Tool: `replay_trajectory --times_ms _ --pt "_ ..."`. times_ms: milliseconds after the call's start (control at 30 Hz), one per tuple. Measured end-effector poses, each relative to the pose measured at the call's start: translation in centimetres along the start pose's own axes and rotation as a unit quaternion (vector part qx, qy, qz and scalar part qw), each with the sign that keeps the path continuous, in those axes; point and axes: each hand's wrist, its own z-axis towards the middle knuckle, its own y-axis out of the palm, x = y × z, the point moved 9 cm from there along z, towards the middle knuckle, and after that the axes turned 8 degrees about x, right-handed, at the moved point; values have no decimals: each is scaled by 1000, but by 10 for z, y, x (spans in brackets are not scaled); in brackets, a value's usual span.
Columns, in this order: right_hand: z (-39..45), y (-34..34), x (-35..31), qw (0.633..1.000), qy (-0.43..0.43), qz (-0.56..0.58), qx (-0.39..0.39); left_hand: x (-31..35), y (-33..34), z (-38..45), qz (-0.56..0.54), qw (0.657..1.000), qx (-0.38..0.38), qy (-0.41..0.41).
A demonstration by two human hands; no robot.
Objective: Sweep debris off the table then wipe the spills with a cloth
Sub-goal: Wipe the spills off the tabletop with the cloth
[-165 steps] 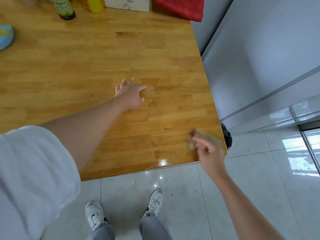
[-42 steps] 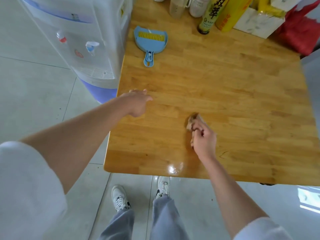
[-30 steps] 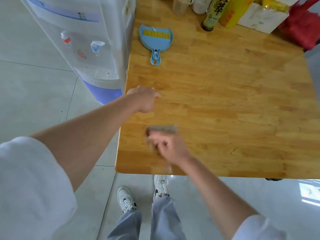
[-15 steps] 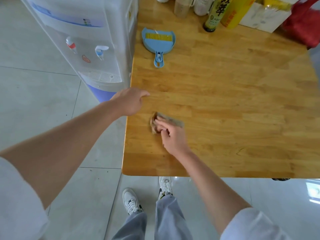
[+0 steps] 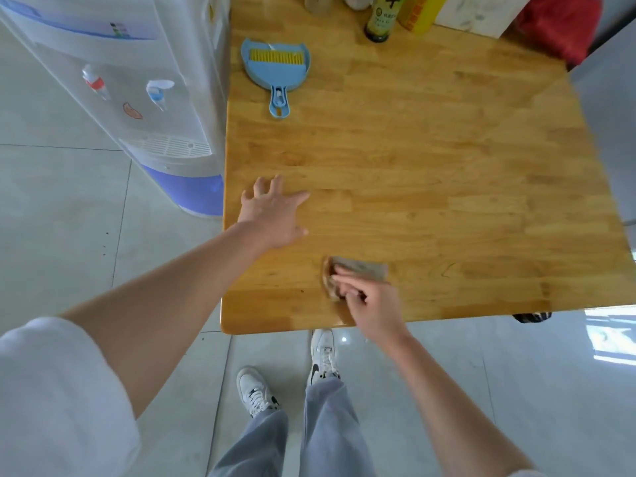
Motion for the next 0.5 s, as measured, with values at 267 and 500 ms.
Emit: replay_trajectory --times_ms 267,500 --pt "-15 -30 15 969 133 -8 208 8 -9 2 -6 1000 -15 -16" --pt "-29 29 -38 999 -16 34 -19 15 -13 1 -23 998 -41 -41"
